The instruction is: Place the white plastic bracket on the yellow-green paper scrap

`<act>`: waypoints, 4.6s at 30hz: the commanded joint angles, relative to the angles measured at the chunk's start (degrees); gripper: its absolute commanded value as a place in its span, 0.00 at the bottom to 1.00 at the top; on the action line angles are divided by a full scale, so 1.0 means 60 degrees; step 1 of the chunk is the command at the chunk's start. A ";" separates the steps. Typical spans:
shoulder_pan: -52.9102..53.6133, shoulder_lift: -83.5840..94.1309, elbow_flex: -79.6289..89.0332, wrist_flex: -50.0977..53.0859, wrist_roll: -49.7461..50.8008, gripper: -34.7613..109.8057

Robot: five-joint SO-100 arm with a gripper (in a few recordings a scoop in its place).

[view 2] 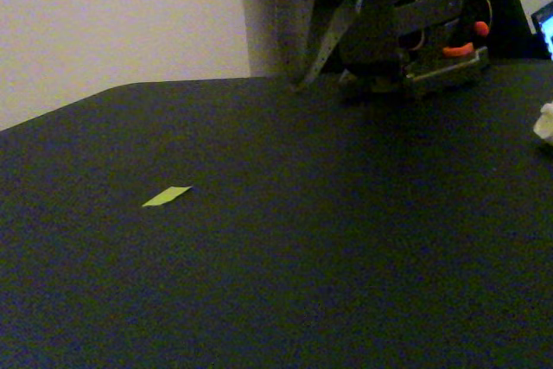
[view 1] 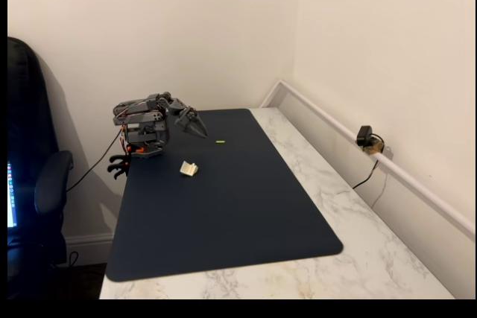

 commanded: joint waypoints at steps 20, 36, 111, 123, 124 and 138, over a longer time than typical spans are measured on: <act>-0.0044 0.0322 -0.0029 0.0073 0.0088 0.24; 0.0146 0.0322 -0.0029 0.0073 0.0308 0.24; -0.1685 -1.5806 -1.7271 0.7661 0.4233 0.45; -0.2168 -1.6362 -1.7754 0.8145 0.3735 0.45; -0.2344 -1.6494 -1.7798 0.8188 0.3472 0.41; -0.4863 -1.5498 -1.5513 0.8115 0.4629 0.41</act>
